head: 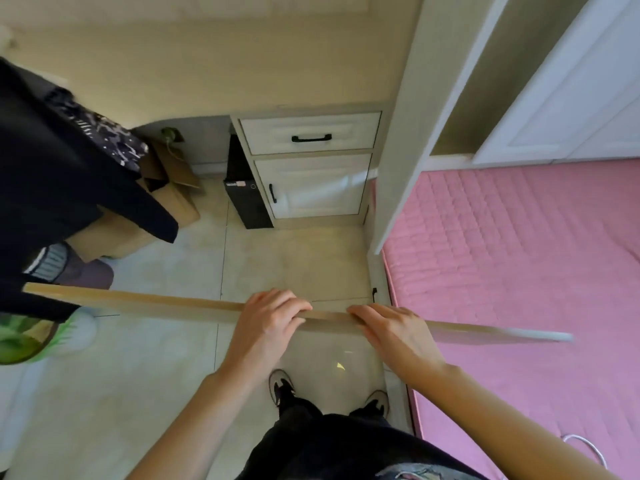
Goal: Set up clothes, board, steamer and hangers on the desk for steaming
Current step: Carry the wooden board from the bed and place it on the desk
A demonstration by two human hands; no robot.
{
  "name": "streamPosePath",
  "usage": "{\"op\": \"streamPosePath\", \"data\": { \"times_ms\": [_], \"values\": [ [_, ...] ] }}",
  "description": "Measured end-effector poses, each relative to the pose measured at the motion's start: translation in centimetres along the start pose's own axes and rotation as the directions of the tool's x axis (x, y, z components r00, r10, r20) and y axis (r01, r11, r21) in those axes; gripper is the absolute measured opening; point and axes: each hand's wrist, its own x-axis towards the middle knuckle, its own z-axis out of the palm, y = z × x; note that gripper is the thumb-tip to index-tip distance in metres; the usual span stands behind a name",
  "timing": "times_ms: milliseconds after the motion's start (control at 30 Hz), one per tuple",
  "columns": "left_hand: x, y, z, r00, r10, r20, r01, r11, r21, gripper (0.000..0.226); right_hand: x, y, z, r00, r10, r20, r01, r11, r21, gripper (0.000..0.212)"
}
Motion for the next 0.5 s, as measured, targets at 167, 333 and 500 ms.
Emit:
{"op": "streamPosePath", "data": {
  "times_ms": [167, 333, 500],
  "values": [
    [-1.7, -6.5, -4.0, 0.999, -0.008, -0.032, 0.011, 0.997, 0.082, 0.026, 5.2, -5.9, 2.6, 1.000, -0.018, 0.020, 0.019, 1.000, -0.012, 0.021],
    [-3.9, -12.4, -7.5, 0.996, 0.004, -0.094, 0.013, 0.985, 0.169, 0.025, 9.7, -10.9, 5.3, 0.997, -0.076, -0.006, 0.076, 0.997, 0.002, 0.020],
    [-6.0, -17.7, -9.8, 0.995, -0.032, -0.093, 0.048, 0.983, 0.179, 0.021, 13.1, -15.1, 7.3, 0.992, -0.126, -0.027, 0.125, 0.992, -0.005, 0.019]
  ]
}}
